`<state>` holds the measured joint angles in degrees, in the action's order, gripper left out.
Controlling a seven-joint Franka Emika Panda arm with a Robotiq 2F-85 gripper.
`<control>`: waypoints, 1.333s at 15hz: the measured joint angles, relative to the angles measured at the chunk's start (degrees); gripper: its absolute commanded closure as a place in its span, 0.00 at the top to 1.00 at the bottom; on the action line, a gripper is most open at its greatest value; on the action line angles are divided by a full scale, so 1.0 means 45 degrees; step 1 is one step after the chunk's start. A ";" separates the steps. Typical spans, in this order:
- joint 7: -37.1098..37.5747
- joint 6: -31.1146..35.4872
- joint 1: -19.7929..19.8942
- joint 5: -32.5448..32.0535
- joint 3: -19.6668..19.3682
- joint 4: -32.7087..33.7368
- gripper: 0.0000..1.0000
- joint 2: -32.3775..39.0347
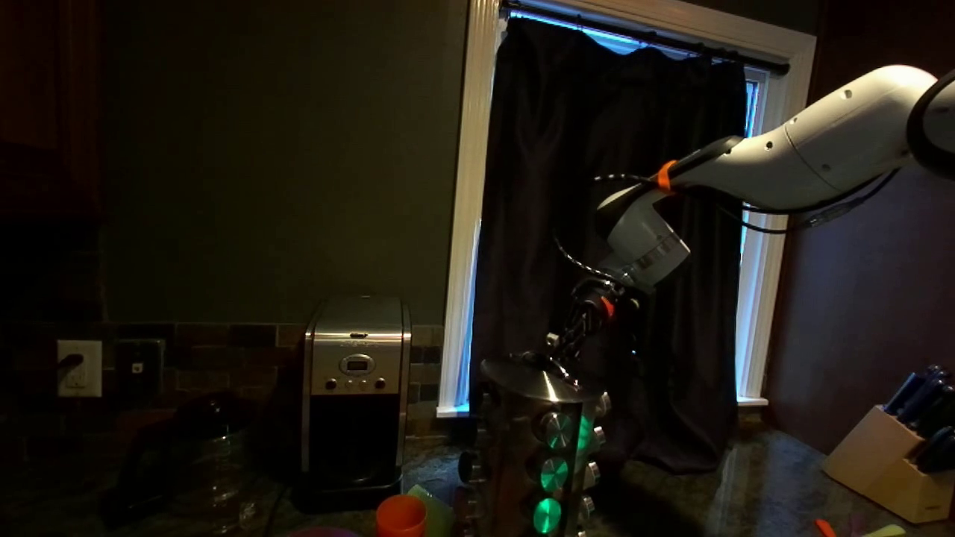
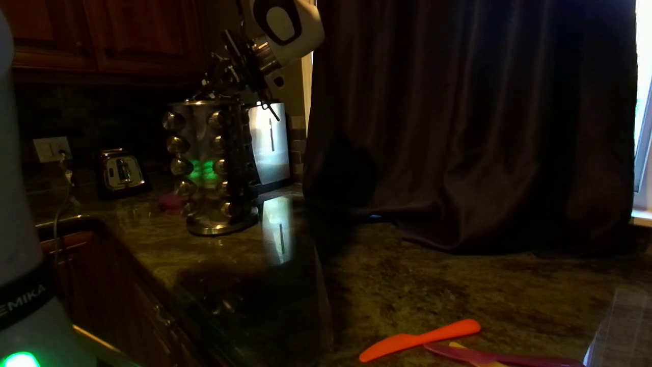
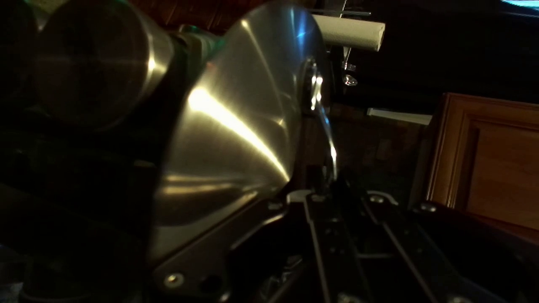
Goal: Move the seasoning rack to the left
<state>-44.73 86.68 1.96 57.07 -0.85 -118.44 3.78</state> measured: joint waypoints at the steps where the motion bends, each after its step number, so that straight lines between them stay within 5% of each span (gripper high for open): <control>1: -0.0009 0.0000 -0.0017 -0.0010 0.0022 0.0003 0.37 0.0000; 3: -0.0045 0.0000 -0.0034 -0.0030 0.0063 0.0018 0.44 -0.0002; 10: -0.0453 -0.0095 -0.0262 0.0032 0.0234 0.0396 0.99 -0.0142; 20: -0.0448 0.0404 -0.0726 -0.0975 0.0604 0.0424 1.00 -0.0755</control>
<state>-46.75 88.49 -1.31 52.68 1.87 -116.54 0.38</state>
